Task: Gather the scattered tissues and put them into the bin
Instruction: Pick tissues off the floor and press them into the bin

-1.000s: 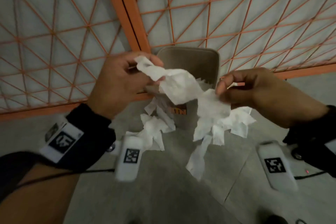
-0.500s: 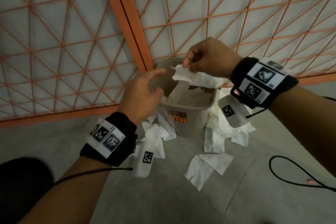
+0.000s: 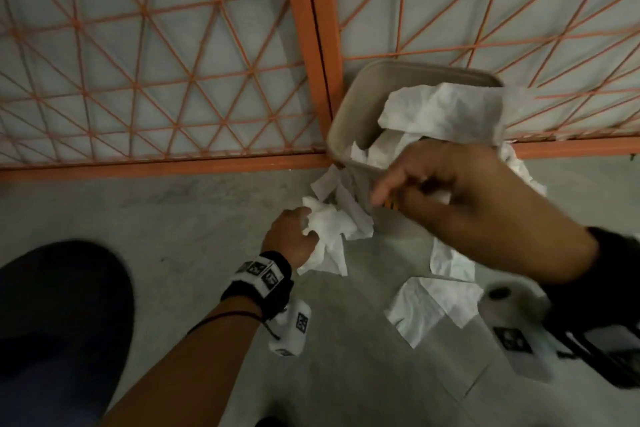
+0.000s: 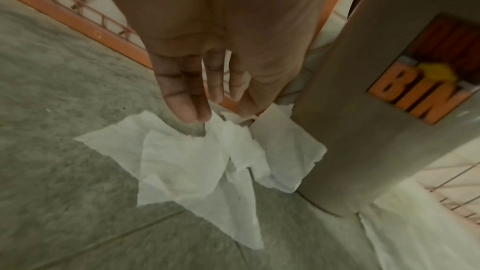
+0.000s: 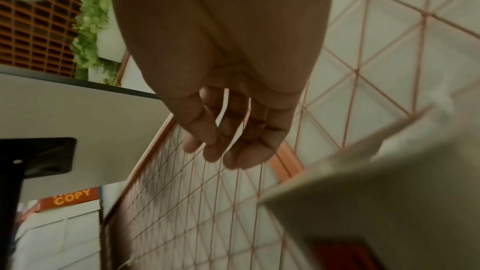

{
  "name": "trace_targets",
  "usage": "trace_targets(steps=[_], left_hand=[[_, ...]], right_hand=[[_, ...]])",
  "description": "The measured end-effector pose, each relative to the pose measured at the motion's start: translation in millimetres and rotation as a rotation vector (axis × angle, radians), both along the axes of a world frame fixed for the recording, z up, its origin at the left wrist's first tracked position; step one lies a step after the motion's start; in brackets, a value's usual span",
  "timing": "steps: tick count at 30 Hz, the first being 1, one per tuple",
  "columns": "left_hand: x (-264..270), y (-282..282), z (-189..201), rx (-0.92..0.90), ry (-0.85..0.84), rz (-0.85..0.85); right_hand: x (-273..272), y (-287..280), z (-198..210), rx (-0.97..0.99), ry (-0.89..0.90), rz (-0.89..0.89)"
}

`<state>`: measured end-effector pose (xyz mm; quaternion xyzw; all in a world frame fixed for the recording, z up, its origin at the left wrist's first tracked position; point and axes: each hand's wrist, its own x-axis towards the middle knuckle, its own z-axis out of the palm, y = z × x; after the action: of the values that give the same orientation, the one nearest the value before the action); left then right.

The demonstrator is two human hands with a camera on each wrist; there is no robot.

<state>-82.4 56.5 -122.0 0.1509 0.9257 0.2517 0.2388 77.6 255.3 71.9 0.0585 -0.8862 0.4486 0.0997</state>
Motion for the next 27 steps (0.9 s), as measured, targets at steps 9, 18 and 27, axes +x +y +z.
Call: trace_targets(steps=[9,18,27], left_hand=[[-19,13,-40,-0.188,0.11,-0.114],[31,-54,2,0.193,-0.066,0.166],[86,-106,16,0.27,-0.25,0.212]], right_hand=[[-2,-28,-156,0.164,-0.653,-0.034],[-51,-51,-214,0.59,-0.571,-0.023],[-93,-82,-257,0.648,-0.414,0.125]])
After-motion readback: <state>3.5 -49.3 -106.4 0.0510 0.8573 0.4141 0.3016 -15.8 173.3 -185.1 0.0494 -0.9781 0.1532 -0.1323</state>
